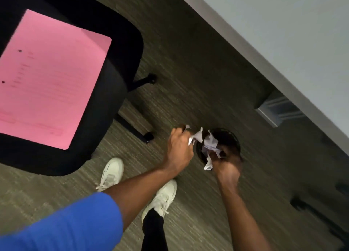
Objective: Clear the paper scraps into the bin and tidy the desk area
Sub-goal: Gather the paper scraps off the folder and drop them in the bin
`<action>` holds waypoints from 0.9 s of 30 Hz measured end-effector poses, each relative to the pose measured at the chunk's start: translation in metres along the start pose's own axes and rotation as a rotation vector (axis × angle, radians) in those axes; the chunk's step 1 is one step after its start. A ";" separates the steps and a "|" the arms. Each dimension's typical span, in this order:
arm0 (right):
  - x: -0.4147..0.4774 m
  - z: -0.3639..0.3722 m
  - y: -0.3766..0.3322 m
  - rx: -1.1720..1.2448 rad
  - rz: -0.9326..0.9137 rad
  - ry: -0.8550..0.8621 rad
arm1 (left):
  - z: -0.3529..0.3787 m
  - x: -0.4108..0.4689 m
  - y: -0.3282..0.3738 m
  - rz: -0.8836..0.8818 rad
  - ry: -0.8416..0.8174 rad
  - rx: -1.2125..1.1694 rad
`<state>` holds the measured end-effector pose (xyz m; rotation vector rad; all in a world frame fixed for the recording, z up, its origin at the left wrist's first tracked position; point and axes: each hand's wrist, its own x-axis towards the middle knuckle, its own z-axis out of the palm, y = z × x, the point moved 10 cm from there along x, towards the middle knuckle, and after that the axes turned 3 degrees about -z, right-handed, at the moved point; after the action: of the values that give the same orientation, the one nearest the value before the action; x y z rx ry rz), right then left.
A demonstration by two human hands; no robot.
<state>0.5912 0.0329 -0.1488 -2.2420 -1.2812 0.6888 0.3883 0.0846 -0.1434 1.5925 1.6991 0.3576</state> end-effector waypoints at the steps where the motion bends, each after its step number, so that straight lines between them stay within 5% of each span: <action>1: 0.000 -0.003 0.018 0.016 0.039 -0.003 | 0.017 -0.001 0.004 -0.010 -0.051 0.002; 6: 0.014 -0.014 0.082 -0.069 0.111 0.009 | 0.074 0.010 0.040 0.087 -0.087 0.035; 15: 0.053 -0.007 0.146 -0.199 0.131 -0.063 | 0.193 0.035 0.031 -0.019 -0.372 0.046; 27: 0.076 0.022 0.199 -0.166 0.341 -0.095 | 0.243 0.042 0.015 -0.121 -0.566 -0.099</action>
<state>0.7388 0.0114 -0.3023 -2.6276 -1.0391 0.8452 0.5691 0.0560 -0.3096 1.3462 1.3063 -0.0706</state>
